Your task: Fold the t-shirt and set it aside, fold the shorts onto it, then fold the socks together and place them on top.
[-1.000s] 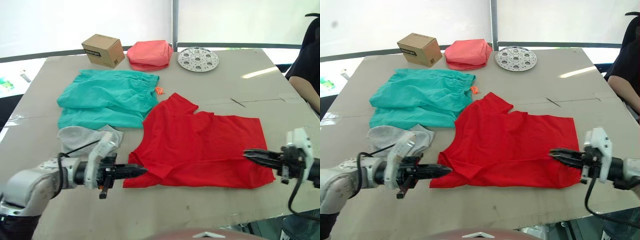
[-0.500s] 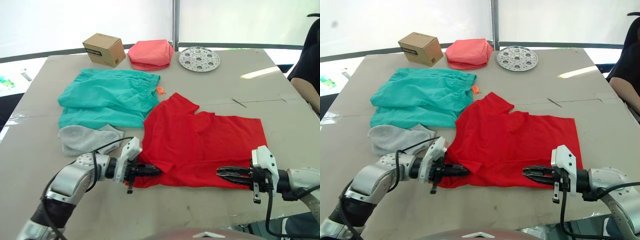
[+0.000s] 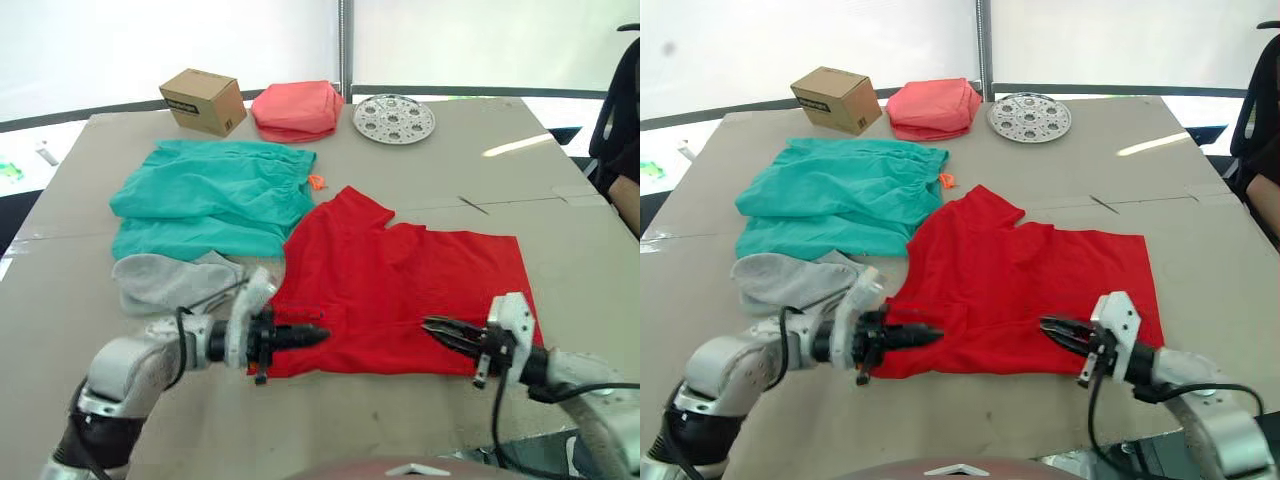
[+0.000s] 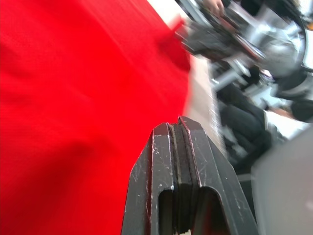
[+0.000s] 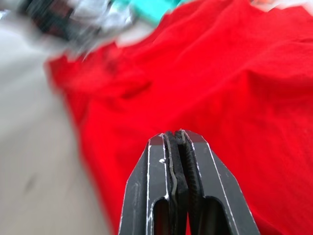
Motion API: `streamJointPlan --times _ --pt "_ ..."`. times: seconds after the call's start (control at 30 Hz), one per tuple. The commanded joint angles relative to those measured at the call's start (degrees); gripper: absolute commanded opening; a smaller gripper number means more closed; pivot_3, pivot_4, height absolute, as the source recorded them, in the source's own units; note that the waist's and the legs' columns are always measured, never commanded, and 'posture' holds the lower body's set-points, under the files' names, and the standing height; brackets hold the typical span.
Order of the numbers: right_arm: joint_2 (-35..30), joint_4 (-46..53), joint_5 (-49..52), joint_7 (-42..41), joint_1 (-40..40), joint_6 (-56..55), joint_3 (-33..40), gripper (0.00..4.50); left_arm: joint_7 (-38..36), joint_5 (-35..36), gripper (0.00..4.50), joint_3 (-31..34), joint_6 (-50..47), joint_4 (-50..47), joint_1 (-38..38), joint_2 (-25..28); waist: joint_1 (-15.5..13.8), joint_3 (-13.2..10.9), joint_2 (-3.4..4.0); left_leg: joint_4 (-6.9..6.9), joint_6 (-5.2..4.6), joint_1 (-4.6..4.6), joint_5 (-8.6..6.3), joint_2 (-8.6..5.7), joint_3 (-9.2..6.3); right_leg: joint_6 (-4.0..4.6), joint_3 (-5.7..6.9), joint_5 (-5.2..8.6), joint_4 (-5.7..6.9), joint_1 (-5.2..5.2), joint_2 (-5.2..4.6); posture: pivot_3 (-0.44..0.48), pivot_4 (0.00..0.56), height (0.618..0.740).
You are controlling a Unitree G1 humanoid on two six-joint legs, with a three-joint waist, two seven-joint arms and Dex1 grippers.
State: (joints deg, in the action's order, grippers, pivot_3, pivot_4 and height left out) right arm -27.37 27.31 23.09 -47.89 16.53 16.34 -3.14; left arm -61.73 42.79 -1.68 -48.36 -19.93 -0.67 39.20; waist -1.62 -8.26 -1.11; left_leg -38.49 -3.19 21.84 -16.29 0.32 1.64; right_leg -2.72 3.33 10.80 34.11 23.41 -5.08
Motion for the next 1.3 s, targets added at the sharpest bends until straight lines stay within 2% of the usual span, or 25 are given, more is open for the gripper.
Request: streamJointPlan --times 0.03,0.13,0.23,0.37,0.43,0.53,0.73,0.83,0.93,0.97,1.3 --pt "4.09 -3.89 -4.06 4.94 2.54 -6.06 -1.44 0.03 5.14 -4.93 0.00 -1.38 5.83 0.93 -2.31 -3.35 -0.16 0.06 -0.02 0.00 0.00 -0.01 0.00 0.00 0.00 0.00 -0.01 0.00 0.00 0.00 0.00 0.000 0.150 0.740" --pt "9.41 -6.70 -2.02 11.39 6.12 -8.35 5.18 0.03 7.53 -6.93 0.00 0.43 8.77 3.87 -5.18 -5.04 -0.10 0.17 0.00 0.01 0.01 0.01 0.00 0.02 -0.01 0.01 -0.15 0.00 0.04 0.06 -0.07 0.000 0.150 0.740" --pt "12.32 -7.76 -0.15 15.06 8.34 -9.58 9.92 0.03 8.22 -6.83 0.00 2.05 9.89 5.68 -6.77 -5.26 -0.02 0.45 0.36 0.03 0.02 -0.01 -0.01 0.03 -0.01 0.01 -0.23 0.00 0.04 0.06 -0.27 0.000 0.150 0.740" --pt "16.54 -11.43 7.62 22.40 8.35 -8.08 21.62 0.03 9.55 -4.96 0.00 6.17 9.45 8.63 -8.80 -5.48 0.51 0.81 0.64 0.13 0.02 -0.07 -0.02 0.07 -0.01 -0.01 -0.21 0.02 0.04 0.06 -0.26 0.000 0.150 0.740" --pt "16.50 -15.32 7.52 25.45 7.18 -8.10 25.71 0.03 9.88 -4.19 0.00 7.37 9.19 8.84 -9.40 -5.62 0.87 0.88 0.73 0.14 0.07 -0.08 -0.05 0.07 -0.02 -0.01 -0.22 0.02 0.04 0.06 -0.26 0.000 0.150 0.740" --pt "15.12 -17.90 5.97 25.98 6.56 -8.48 27.29 0.03 10.28 -3.76 0.00 8.03 9.68 8.84 -9.51 -6.10 0.99 0.94 0.69 0.14 0.24 -0.12 -0.15 0.07 -0.01 -0.01 -0.21 0.02 0.04 0.06 -0.23 0.000 0.150 0.740" --pt "8.38 -10.35 6.34 18.01 9.44 -8.28 25.94 0.03 10.48 0.28 0.00 9.76 8.89 5.41 -8.32 -7.52 0.91 0.99 0.77 0.15 0.00 -0.09 -0.02 0.07 0.00 -0.01 -0.22 0.03 0.02 0.06 -0.17 0.000 0.150 0.740" --pt "3.87 -6.76 6.50 14.50 10.15 -7.12 25.58 0.87 10.43 0.98 0.00 9.65 8.33 4.28 -7.73 -7.20 1.00 0.88 0.94 0.15 -0.01 -0.07 -0.02 0.07 0.01 -0.01 -0.21 0.03 0.00 0.07 -0.17 0.000 0.150 0.740" --pt "-2.91 -1.96 7.19 10.57 11.75 -1.94 24.68 2.34 10.15 -0.21 0.00 8.63 9.01 4.68 -7.21 -6.86 0.86 0.88 0.84 0.14 -0.01 -0.07 -0.02 0.06 0.06 -0.02 -0.15 0.03 0.00 0.11 0.01 0.000 0.150 0.740" --pt "-5.42 -0.38 8.04 9.32 12.48 0.54 24.61 2.69 10.05 -0.68 0.00 8.31 9.35 4.85 -7.08 -6.74 0.81 0.90 0.76 0.14 -0.01 -0.07 -0.02 0.06 0.06 -0.02 -0.12 0.03 -0.01 0.11 0.04 0.000 0.150 0.740" --pt "-16.54 0.54 5.60 5.93 11.39 11.21 23.04 2.69 5.71 -5.67 0.00 4.36 14.36 4.20 -9.04 -4.24 0.66 0.84 0.61 0.15 -0.02 0.03 -0.03 0.06 0.05 -0.01 -0.07 0.03 -0.14 0.14 -0.10 0.000 0.150 0.740"
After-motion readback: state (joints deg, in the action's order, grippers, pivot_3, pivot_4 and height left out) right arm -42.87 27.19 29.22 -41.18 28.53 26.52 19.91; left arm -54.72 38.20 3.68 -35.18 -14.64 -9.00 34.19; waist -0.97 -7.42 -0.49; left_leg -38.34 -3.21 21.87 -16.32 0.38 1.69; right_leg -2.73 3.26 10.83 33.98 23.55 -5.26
